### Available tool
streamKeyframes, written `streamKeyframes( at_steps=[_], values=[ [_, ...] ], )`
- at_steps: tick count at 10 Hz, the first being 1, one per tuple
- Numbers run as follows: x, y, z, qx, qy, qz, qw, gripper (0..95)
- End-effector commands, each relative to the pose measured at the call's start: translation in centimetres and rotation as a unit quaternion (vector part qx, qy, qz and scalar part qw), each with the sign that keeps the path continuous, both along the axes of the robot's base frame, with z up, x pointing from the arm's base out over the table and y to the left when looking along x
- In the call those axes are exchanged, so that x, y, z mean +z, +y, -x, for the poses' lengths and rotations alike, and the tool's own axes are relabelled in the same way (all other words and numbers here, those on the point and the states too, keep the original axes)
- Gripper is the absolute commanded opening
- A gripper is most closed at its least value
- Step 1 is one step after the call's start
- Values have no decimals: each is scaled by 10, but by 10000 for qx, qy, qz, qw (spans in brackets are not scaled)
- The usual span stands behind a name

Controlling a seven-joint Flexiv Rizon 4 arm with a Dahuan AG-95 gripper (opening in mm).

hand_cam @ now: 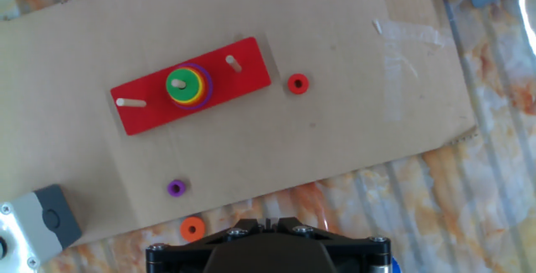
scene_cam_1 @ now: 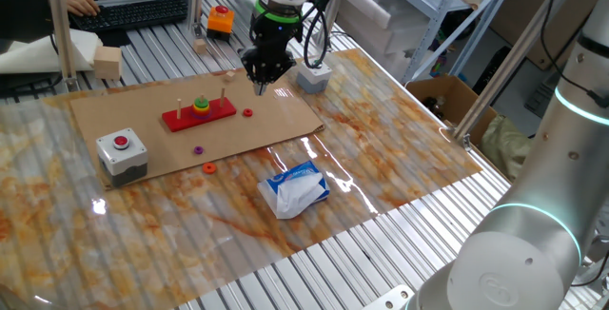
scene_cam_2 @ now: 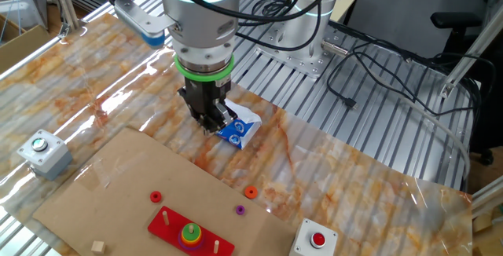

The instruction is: Take out one Hanoi block and throw it aside

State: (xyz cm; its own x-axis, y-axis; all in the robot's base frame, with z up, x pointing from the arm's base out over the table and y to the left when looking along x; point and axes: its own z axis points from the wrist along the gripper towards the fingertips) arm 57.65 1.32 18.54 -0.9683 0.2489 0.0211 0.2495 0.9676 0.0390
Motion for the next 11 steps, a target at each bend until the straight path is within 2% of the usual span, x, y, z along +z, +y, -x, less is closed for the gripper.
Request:
streamKeyframes(
  at_steps=[1, 4, 6, 7, 10, 11],
  values=[
    [0, 0, -2, 337, 32, 202, 9992, 0],
    [0, 0, -2, 939, -1, 274, 9952, 0],
    [0, 0, -2, 1137, -94, 289, 9931, 0],
    [0, 0, -2, 1356, -144, 282, 9903, 0],
    [0, 0, -2, 1566, -223, 306, 9869, 0],
    [0, 0, -2, 1564, -233, 275, 9870, 0]
  ],
)
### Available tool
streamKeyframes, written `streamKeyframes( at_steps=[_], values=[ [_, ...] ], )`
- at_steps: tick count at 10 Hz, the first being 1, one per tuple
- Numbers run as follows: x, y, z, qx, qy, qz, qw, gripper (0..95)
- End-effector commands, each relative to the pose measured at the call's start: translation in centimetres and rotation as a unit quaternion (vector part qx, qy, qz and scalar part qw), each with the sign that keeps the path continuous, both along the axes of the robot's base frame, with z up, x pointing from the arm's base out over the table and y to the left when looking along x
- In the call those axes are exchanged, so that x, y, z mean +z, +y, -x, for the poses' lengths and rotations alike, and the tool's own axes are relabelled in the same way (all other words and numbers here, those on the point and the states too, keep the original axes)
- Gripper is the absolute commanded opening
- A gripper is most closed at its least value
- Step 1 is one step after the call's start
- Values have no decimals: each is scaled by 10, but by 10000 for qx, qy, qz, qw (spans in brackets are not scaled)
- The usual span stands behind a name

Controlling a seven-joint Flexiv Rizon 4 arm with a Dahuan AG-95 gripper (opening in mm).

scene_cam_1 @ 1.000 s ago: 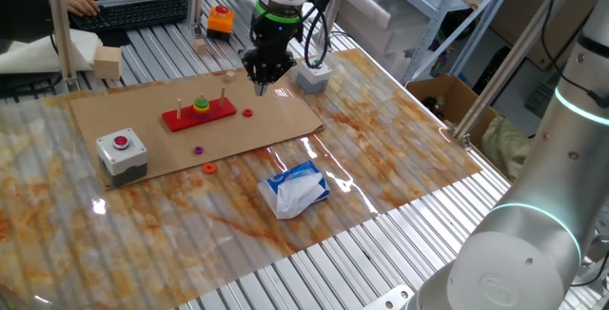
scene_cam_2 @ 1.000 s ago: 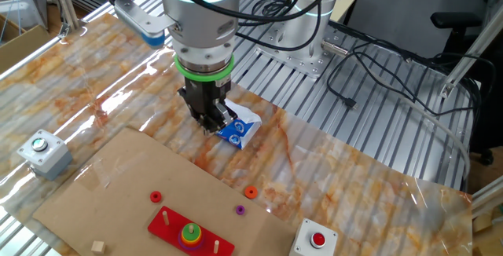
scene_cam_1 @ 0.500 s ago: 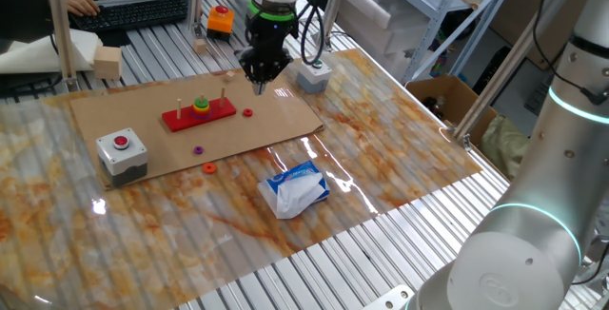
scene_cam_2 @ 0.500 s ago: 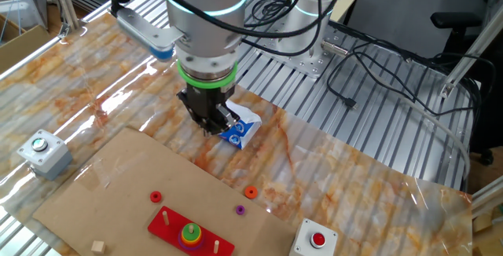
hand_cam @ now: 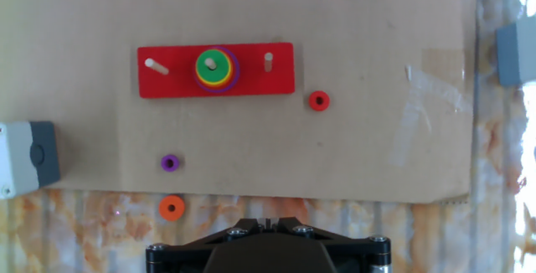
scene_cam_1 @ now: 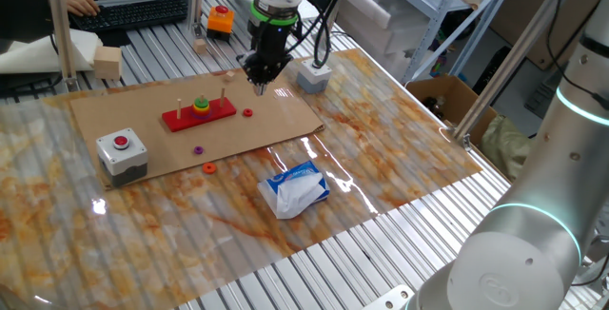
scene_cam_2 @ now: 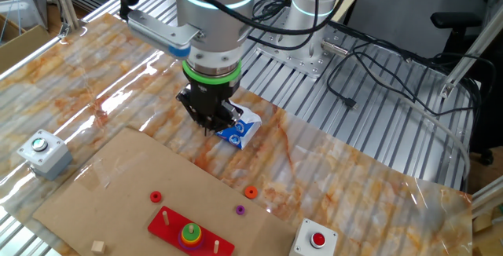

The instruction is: Take out one Hanoi block and throw it aside

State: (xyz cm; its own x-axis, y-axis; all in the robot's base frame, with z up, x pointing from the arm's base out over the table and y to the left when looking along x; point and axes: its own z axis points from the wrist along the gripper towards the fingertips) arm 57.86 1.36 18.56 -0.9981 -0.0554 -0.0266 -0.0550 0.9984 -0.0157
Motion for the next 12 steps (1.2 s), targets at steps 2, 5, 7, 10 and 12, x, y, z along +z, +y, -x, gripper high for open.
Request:
streamKeyframes(
  at_steps=[2, 5, 7, 10, 12],
  values=[
    [0, 0, 0, -16, -13, -44, 10000, 0],
    [0, 0, 0, -34, -14, -69, 10000, 0],
    [-3, 3, -3, -24, -23, -74, 10000, 0],
    [-5, 16, -17, -124, -46, -70, 9999, 0],
    [-6, 28, -33, -234, -55, -57, 9997, 0]
  ],
)
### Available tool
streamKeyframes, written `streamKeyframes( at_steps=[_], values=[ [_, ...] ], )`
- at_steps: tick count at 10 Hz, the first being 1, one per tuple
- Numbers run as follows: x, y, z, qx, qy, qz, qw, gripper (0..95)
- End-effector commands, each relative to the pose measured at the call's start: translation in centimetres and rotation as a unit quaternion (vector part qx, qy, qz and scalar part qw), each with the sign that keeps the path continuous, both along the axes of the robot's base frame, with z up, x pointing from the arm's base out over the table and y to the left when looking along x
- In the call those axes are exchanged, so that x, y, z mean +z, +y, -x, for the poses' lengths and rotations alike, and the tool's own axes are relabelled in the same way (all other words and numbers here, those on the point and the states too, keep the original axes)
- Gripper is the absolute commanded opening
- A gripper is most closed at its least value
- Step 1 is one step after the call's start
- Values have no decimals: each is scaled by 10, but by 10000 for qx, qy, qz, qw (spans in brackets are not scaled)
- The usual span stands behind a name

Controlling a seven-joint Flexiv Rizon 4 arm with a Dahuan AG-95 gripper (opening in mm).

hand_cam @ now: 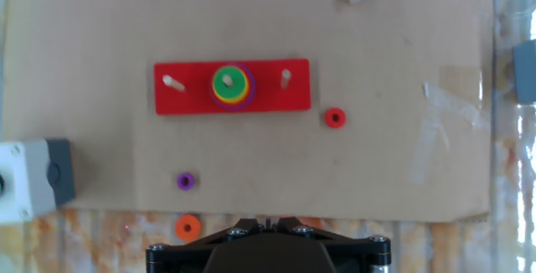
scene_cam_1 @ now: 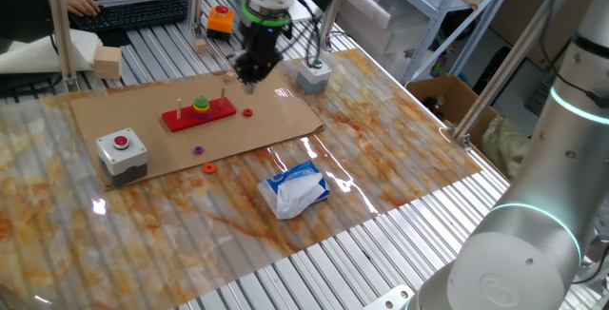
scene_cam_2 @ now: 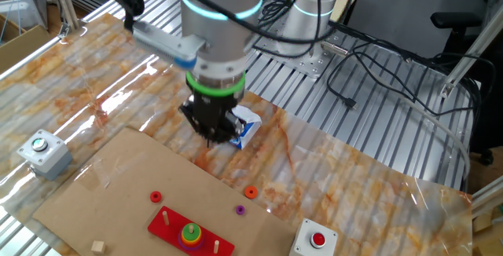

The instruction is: Take out one Hanoi block and throw it aside

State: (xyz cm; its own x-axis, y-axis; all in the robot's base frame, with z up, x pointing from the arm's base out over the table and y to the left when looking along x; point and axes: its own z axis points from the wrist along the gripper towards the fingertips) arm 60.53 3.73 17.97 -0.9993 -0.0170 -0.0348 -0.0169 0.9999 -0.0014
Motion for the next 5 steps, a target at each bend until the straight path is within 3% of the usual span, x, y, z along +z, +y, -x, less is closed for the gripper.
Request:
streamKeyframes(
  at_steps=[1, 3, 5],
  values=[
    [0, 7, -11, -48, -19, 24, 10000, 0],
    [4, 14, -34, -86, -6, 26, 10000, 0],
    [5, 17, -47, -111, -1, 28, 9999, 0]
  ],
)
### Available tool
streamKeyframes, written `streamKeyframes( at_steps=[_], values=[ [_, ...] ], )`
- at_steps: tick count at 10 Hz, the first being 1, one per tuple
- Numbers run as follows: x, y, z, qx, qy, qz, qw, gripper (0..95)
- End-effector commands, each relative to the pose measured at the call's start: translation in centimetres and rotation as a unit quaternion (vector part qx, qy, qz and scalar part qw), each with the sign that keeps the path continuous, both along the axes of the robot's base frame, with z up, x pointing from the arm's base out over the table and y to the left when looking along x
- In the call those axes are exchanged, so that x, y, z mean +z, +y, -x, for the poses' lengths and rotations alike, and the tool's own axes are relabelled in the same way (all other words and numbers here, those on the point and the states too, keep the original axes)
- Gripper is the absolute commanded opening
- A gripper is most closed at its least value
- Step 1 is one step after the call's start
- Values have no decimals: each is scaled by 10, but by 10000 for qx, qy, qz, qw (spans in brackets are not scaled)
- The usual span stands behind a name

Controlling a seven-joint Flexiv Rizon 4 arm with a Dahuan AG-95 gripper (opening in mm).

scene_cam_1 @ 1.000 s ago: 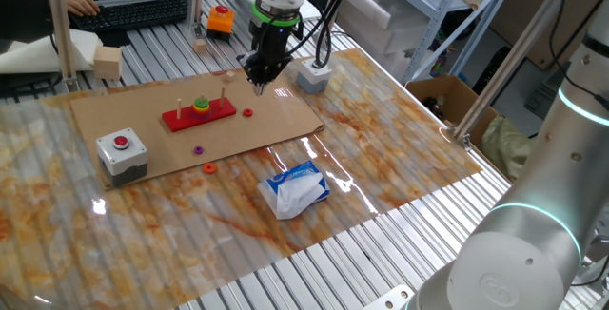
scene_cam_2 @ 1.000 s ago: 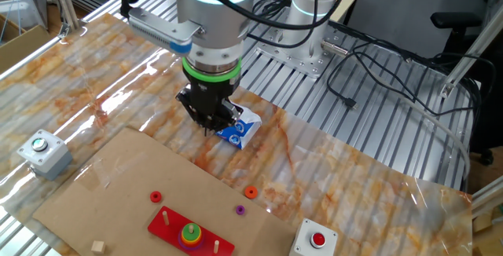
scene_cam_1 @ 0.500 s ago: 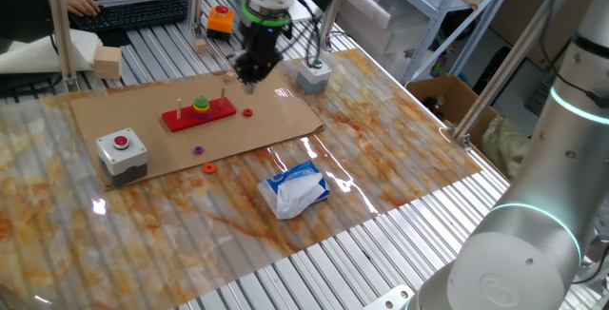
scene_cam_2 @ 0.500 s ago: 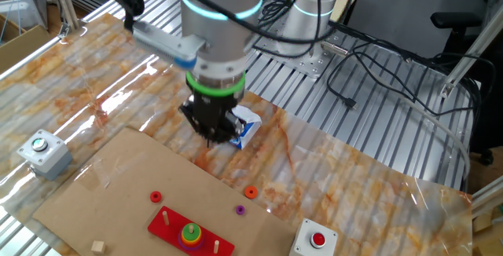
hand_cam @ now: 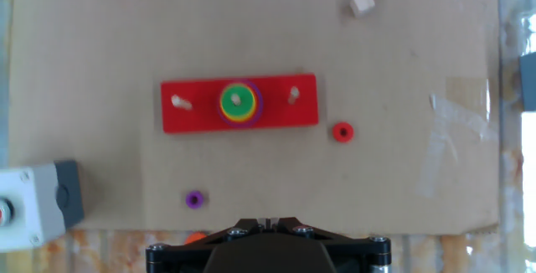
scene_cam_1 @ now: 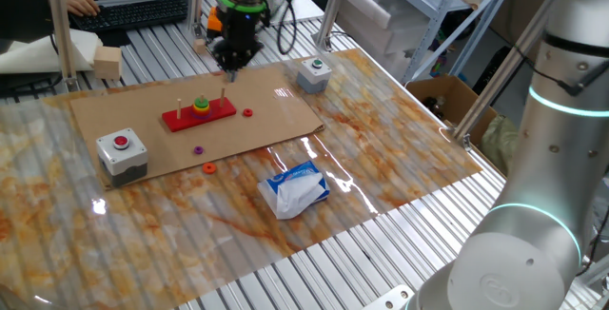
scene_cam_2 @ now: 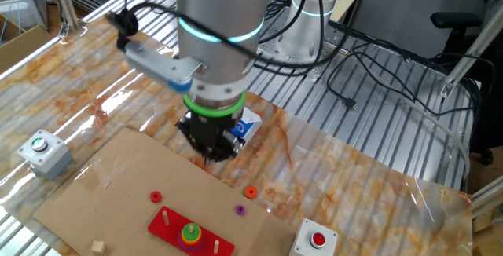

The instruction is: Take out one Hanoi block and throw it aside

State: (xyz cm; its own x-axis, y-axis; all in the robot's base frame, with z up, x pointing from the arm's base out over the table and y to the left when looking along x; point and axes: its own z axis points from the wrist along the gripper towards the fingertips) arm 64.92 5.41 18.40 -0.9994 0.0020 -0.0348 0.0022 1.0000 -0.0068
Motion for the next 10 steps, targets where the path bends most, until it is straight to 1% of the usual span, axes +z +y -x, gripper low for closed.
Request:
streamKeyframes(
  at_steps=[1, 2, 3, 4, 7, 8, 10],
  values=[
    [1, 3, -11, -66, -1, -3, 10000, 0],
    [2, 7, -23, -115, 1, 1, 9999, 0],
    [2, 8, -27, -139, 6, 2, 9999, 0],
    [5, 11, -38, -176, 19, 8, 9998, 0],
    [9, 16, -61, -180, 31, 6, 9998, 0],
    [9, 14, -64, -137, 31, -2, 9999, 0],
    [8, 14, -64, -160, 21, 0, 9999, 0]
  ],
)
